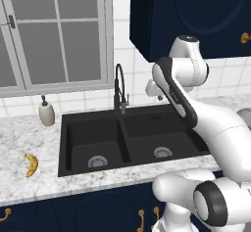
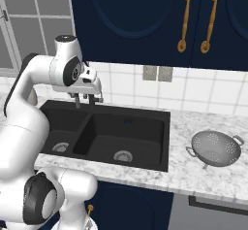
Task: Put the colander in the sink, put the banana in the colander, and turn on the sink faucet and pour water over the colander.
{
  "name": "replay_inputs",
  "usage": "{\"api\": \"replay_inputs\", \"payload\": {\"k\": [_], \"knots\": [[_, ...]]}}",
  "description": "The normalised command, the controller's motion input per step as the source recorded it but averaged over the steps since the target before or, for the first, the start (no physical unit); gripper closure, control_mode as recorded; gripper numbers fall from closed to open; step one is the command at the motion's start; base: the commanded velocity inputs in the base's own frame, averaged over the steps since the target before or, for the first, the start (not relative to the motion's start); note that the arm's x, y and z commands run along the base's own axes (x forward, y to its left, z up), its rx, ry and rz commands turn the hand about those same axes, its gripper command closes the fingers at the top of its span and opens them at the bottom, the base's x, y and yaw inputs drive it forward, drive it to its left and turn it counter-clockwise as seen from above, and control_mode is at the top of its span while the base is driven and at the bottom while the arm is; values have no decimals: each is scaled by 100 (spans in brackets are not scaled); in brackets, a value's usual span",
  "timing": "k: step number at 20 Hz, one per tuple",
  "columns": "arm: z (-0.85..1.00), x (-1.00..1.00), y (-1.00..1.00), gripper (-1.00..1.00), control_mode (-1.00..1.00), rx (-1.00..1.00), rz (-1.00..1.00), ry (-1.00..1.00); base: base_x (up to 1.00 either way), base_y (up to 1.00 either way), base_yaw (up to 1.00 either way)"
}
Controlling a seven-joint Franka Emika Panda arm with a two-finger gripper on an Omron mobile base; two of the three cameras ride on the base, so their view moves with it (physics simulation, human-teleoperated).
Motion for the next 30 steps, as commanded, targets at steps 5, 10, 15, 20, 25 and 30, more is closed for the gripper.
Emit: {"api": "replay_inputs", "payload": {"k": [5,10,15,20,25,30], "knots": [[-3,-22,7,-100,-100,0,0,0,0,0,0],[-9,-68,-4,-100,-100,-2,0,-4,0,0,0],[-5,-64,-31,-100,-100,0,0,2,0,0,0],[-4,-56,-61,-100,-100,0,10,3,0,0,0],[-14,-45,-79,-100,-100,-2,21,0,0,0,0],[-29,-17,-88,-100,-100,0,15,3,0,0,0]]}}
